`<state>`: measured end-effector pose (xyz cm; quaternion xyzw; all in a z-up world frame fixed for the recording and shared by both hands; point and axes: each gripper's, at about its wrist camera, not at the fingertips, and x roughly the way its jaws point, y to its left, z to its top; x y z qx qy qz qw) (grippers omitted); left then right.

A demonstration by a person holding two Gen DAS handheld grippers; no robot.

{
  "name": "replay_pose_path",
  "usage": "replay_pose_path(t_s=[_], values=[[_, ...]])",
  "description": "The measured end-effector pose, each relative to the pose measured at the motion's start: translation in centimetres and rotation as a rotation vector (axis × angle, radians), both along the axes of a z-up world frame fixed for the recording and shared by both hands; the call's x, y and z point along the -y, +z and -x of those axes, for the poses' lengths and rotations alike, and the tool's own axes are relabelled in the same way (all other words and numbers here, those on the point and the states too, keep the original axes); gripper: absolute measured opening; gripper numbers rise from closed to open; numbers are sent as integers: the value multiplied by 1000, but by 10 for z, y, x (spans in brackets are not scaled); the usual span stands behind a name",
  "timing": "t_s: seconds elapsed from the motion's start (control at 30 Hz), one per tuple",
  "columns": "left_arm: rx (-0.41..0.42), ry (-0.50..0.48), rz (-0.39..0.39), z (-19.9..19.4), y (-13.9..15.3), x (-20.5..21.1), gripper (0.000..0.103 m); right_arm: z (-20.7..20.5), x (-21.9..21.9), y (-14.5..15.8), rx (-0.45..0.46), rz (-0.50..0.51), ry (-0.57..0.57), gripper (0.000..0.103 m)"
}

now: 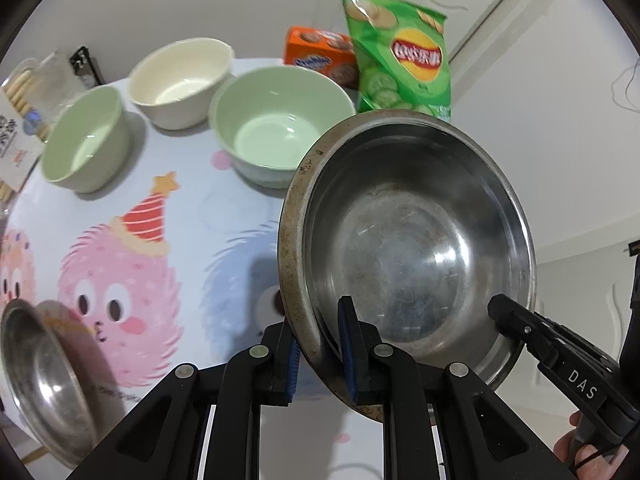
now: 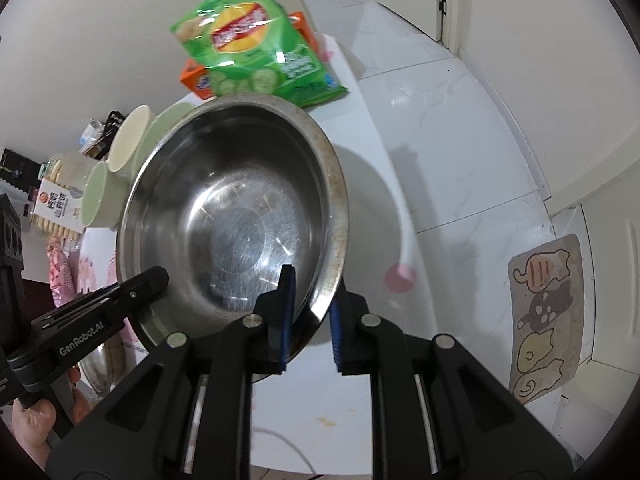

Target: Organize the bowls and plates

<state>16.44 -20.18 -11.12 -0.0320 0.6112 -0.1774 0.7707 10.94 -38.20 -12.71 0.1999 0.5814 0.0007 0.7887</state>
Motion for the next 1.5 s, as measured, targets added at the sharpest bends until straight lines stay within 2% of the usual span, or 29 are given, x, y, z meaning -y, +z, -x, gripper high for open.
replay_pose_path(t_s=[0.2,0.43,0.97,1.23,1.5], values=[[25,64,-1,17,9,-47,17,0,-42,18,35,1,70,18],[32,184,-26,30,15,-130,18,-4,-109,26,51,-27,201,18],[-9,472,-47,74,-3,-288,18,-12,-263,17,20,-61,532,19],[-90,560,-49,96,-29,-335,18,0,-313,1,-38,-63,644,19],[-150,575,-62,101,-46,-345,18,6,-332,-14,-96,-56,671,20]])
